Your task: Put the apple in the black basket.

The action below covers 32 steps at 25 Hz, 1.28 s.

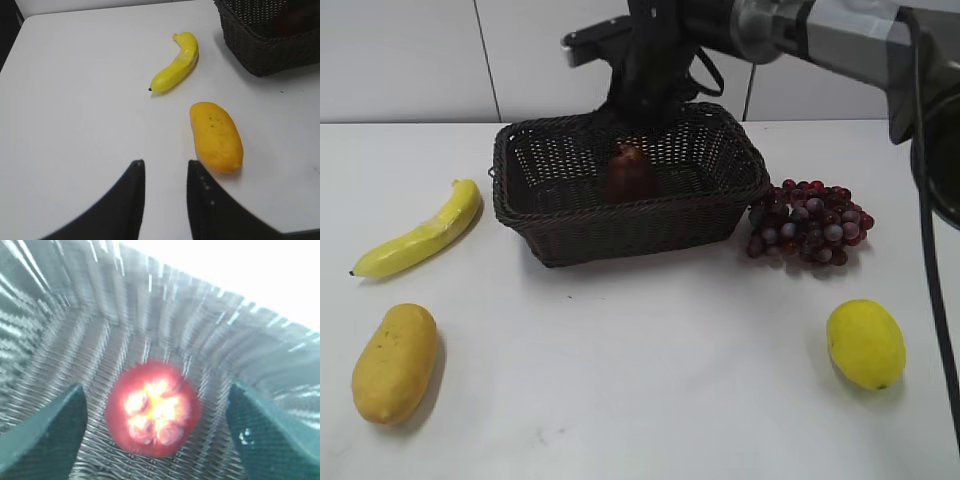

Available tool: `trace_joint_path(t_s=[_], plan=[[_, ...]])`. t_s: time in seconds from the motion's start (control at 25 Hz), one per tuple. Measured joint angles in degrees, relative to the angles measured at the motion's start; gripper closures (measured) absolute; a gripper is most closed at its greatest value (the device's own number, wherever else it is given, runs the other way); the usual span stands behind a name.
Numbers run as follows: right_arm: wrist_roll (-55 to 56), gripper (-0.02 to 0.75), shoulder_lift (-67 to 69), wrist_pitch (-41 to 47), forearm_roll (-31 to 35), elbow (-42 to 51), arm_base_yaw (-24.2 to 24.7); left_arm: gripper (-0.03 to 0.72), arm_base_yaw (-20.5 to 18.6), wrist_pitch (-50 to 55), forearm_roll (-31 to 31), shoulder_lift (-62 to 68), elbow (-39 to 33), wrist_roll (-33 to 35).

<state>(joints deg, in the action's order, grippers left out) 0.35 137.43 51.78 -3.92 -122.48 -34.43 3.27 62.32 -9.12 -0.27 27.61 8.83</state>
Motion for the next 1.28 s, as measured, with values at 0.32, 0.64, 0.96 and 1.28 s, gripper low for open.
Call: trace_joint_path(t_s=[0.32, 0.64, 0.96, 1.28], plan=[[-0.35, 0.082, -9.72, 5.95, -0.82, -3.27, 0.13, 0.466, 0.00, 0.00, 0.00, 0.00, 0.00, 0.00], [1.46, 0.117, -27.68, 10.45, -5.50, 3.19, 7.02, 0.466, 0.00, 0.00, 0.00, 0.00, 0.00, 0.00], [3.94, 0.144, -51.47, 12.04, -6.85, 31.19, 23.59, 0.466, 0.00, 0.00, 0.00, 0.00, 0.00, 0.00], [6.03, 0.145, -86.07, 4.79, -3.60, 61.56, 24.91, 0.466, 0.00, 0.00, 0.00, 0.00, 0.00, 0.00]])
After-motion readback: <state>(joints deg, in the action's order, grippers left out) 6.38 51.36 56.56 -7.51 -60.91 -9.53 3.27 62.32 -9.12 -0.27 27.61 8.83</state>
